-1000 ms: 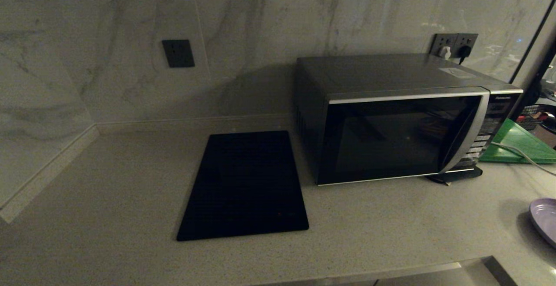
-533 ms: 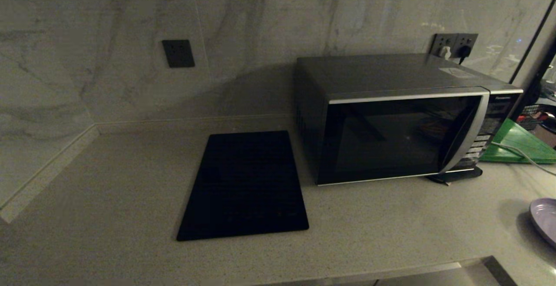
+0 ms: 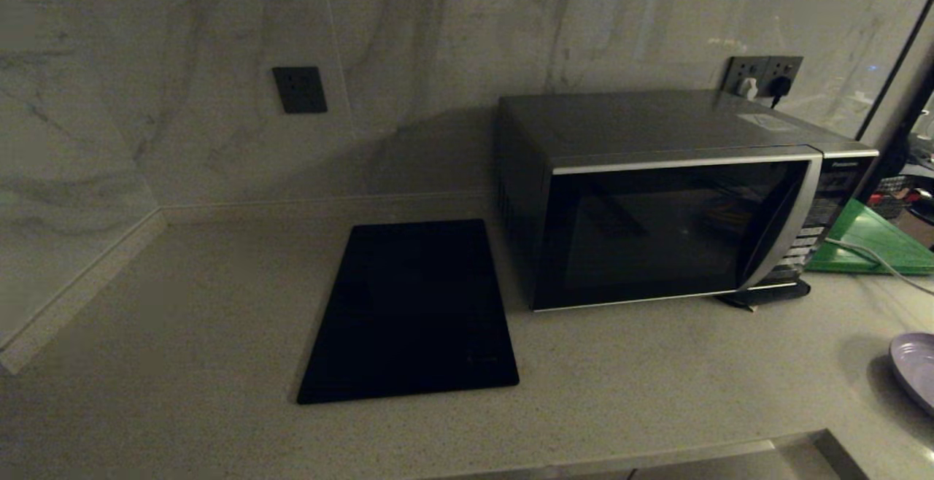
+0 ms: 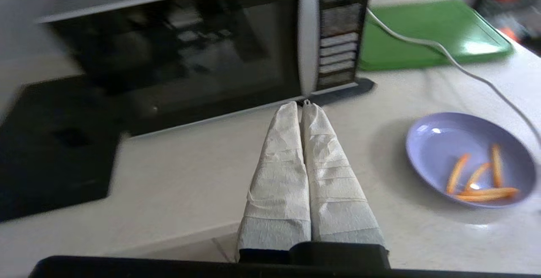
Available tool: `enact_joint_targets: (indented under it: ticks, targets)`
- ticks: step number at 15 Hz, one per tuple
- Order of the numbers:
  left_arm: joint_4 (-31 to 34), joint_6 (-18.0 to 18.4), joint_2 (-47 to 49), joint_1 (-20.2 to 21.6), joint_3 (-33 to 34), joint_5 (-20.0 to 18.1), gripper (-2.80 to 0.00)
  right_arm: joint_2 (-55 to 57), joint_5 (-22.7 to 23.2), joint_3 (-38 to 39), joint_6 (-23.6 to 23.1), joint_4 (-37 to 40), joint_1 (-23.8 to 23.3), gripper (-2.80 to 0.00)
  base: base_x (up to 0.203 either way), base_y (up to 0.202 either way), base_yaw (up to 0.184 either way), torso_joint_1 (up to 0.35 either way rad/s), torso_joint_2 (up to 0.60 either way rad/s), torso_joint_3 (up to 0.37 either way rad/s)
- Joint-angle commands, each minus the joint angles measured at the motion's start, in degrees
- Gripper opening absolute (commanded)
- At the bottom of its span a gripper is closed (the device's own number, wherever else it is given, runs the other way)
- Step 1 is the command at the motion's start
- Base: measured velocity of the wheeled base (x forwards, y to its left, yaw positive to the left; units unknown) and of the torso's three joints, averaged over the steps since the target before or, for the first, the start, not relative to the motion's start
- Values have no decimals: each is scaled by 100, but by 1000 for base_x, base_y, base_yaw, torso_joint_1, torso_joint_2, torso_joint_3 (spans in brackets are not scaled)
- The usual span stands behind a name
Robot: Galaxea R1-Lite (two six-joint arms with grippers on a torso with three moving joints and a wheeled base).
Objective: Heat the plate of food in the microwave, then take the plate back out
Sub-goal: Open the microwave oven
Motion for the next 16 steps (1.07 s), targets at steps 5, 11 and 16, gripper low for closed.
enact_joint_targets:
  ticks: [5,11,16]
  targets:
    - [-2,-4,9,2,0,2,-280,2498,-684,-2207,-243,234,-182,-280,0,0,0,0,0,0]
    - [-2,-4,9,2,0,2,-280,2737,-1913,-2378,-1103,268,-269,-280,0,0,0,0,0,0]
    - [-2,-4,9,2,0,2,-280,3168,-3714,-2391,-823,256,-137,-280,0,0,0,0,0,0]
